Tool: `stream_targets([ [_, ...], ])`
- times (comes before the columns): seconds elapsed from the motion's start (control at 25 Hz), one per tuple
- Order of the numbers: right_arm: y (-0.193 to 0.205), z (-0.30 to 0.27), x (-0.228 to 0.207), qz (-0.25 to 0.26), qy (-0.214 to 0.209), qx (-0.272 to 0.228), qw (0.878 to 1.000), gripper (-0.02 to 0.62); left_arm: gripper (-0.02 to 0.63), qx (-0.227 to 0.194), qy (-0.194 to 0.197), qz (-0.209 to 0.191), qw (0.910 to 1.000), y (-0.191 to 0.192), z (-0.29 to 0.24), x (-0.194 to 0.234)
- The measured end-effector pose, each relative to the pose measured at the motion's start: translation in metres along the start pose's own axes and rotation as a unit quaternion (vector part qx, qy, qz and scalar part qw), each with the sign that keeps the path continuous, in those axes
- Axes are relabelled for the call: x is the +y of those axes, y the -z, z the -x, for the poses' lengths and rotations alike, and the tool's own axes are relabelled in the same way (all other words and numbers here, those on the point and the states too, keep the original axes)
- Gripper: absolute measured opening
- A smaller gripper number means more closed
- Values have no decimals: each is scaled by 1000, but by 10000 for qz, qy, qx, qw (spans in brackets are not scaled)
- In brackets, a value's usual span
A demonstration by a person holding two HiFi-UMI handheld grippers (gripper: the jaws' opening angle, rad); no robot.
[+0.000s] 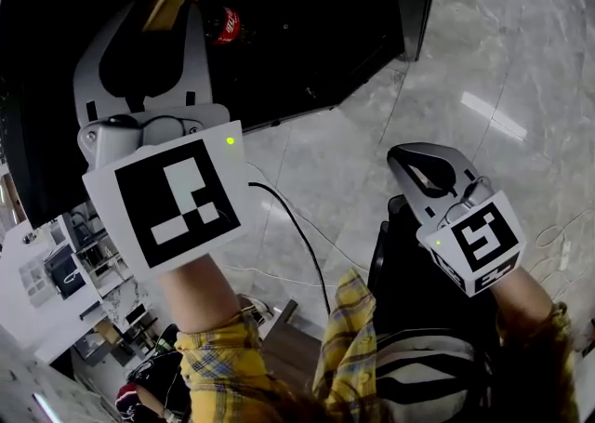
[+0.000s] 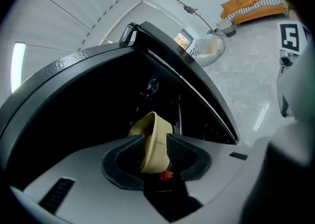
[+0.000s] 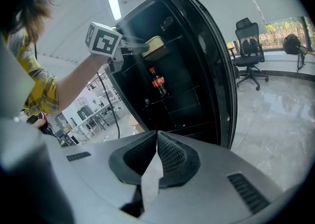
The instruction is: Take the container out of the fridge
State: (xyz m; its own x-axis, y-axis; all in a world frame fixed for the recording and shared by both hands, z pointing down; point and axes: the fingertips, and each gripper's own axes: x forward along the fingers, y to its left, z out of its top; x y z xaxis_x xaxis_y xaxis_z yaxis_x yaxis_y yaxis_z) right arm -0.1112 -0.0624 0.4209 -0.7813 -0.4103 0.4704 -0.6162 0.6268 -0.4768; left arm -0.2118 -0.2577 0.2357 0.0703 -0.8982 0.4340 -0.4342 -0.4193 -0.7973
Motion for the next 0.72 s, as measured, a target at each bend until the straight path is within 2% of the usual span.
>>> stream_targets([
  [0.12, 0, -2, -1, -27, 1, -12, 10000, 29, 143, 40, 96, -57, 9999, 1, -3, -2],
  [0.44, 3, -3, -2, -47, -5, -44, 10000, 29, 75, 111, 155, -276, 9994, 1, -4, -3],
  [0.72, -5, 8, -4, -29, 106, -142, 9998, 29, 55, 104, 461, 121, 9988, -1, -1, -6],
])
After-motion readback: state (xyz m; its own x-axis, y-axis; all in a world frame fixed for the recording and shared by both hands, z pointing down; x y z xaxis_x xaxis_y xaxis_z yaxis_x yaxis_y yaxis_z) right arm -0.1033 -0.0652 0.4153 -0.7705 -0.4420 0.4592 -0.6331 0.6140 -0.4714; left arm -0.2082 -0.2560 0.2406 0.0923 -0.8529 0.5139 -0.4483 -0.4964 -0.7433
